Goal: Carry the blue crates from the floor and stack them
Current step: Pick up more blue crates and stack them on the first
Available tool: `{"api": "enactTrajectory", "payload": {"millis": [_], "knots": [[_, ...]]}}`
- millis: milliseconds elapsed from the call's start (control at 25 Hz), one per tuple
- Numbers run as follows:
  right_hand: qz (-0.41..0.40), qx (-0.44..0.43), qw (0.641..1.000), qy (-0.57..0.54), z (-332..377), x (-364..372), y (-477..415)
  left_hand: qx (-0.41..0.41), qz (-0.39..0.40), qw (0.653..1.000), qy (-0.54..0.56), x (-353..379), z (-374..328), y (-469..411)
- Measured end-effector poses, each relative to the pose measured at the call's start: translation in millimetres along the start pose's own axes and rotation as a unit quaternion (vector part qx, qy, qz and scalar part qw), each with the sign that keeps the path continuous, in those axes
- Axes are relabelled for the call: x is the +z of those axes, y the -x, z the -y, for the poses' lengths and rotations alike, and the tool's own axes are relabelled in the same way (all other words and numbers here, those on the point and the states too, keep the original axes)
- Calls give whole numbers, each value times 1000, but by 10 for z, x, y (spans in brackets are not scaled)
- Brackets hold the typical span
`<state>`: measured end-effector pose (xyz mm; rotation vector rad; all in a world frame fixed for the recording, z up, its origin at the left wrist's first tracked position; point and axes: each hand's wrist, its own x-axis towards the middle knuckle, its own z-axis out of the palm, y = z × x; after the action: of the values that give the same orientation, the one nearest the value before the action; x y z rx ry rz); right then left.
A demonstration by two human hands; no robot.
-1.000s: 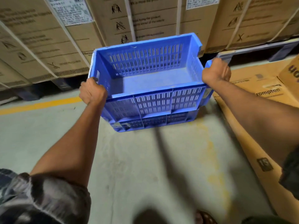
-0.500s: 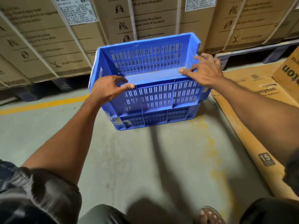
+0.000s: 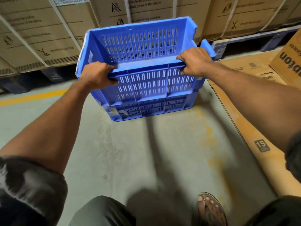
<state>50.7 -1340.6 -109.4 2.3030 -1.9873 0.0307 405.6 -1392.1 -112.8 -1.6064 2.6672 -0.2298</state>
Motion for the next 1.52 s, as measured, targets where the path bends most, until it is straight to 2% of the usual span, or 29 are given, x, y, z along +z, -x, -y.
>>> {"api": "enactTrajectory", "payload": {"millis": [560, 760, 1040, 1320, 1520], "knots": [[-47, 29, 998, -11, 70, 93, 29, 14, -39, 999, -4, 41, 67, -57], [-70, 24, 996, -58, 16, 207, 50, 14, -38, 999, -1, 58, 49, 5], [-46, 17, 996, -76, 91, 197, 9, 14, -50, 999, -13, 106, 109, 2], [-42, 28, 997, -55, 23, 194, -76, 3, -29, 1000, 3, 78, 87, -135], [20, 33, 995, -88, 7, 221, -93, -9, -10, 1000, -11, 170, 163, -146]]}}
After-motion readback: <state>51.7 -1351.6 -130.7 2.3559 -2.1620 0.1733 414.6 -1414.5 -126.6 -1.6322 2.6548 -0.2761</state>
